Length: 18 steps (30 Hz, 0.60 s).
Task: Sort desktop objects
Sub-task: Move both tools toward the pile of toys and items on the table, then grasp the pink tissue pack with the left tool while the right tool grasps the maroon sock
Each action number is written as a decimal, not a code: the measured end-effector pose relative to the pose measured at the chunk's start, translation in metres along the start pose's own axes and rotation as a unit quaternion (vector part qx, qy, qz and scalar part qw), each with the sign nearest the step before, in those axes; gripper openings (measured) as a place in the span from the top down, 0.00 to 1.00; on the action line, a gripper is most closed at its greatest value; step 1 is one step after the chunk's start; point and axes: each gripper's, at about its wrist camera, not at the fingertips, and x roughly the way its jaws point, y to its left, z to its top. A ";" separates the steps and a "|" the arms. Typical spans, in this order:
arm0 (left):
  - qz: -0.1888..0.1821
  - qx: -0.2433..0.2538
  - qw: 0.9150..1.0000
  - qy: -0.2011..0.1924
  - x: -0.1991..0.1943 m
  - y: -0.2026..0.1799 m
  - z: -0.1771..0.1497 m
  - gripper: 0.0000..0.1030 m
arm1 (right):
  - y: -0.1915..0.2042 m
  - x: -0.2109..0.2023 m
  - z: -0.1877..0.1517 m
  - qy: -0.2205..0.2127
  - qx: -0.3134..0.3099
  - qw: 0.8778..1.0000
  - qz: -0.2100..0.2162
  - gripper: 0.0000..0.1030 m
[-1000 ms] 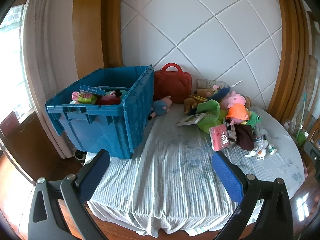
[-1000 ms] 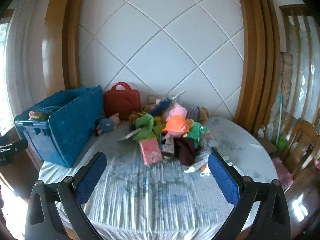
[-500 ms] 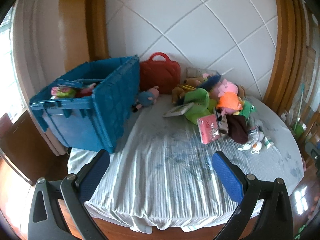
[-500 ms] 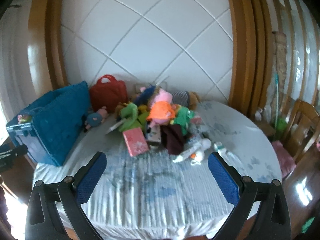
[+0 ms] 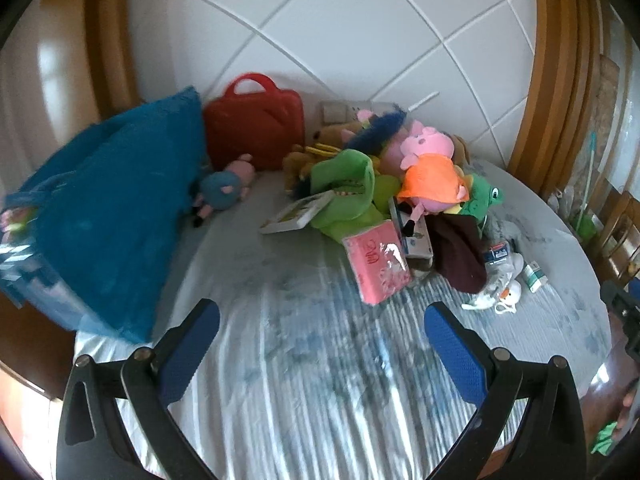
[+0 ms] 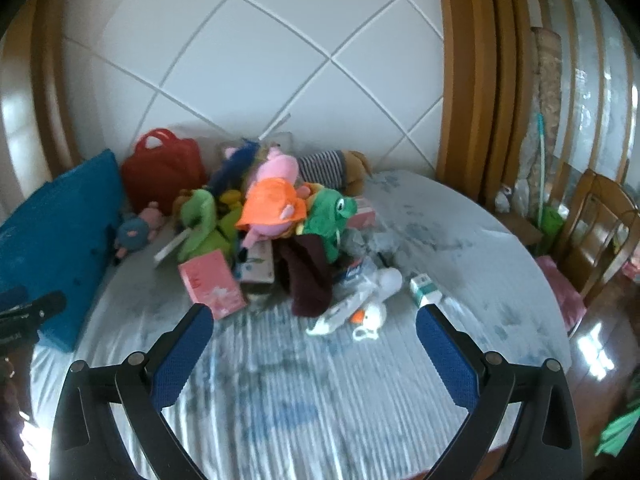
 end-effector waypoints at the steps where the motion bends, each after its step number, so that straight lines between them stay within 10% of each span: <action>1: 0.000 0.002 1.000 0.006 0.013 -0.003 0.004 0.00 | 0.001 0.015 0.006 0.006 0.001 1.000 -0.001 0.00; 18: 0.035 -0.008 0.993 0.115 0.202 -0.073 0.019 0.00 | -0.008 0.209 0.017 0.116 -0.031 0.992 0.041 0.00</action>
